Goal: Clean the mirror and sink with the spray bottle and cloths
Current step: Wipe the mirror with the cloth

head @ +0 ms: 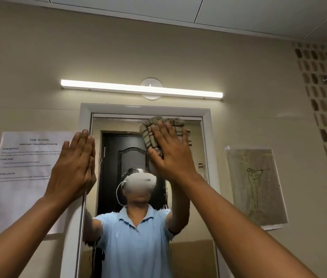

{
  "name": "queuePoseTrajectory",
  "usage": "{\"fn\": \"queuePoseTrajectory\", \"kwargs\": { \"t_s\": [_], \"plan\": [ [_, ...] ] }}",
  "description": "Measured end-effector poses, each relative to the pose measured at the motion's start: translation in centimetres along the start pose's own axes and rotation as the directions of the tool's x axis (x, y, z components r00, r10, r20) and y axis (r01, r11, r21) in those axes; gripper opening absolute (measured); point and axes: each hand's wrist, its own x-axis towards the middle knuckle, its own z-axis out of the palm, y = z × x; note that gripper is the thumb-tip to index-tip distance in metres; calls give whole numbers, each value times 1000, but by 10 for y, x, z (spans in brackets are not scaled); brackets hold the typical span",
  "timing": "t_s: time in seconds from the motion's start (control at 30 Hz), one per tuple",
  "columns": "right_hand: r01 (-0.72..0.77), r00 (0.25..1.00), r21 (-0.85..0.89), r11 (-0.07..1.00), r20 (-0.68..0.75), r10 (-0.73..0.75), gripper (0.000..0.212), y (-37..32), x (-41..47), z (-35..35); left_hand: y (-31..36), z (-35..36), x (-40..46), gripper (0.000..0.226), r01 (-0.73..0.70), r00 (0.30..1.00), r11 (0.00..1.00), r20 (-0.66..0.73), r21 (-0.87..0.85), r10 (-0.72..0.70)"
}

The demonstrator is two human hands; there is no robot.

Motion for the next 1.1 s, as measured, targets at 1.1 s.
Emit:
{"fn": "queuePoseTrajectory", "kwargs": {
  "t_s": [1.1],
  "plan": [
    [-47,998,15,999,42,47,66,-144,62,43,-1,-2,-17,70,70,997,992,38,-102,-66]
  ]
}}
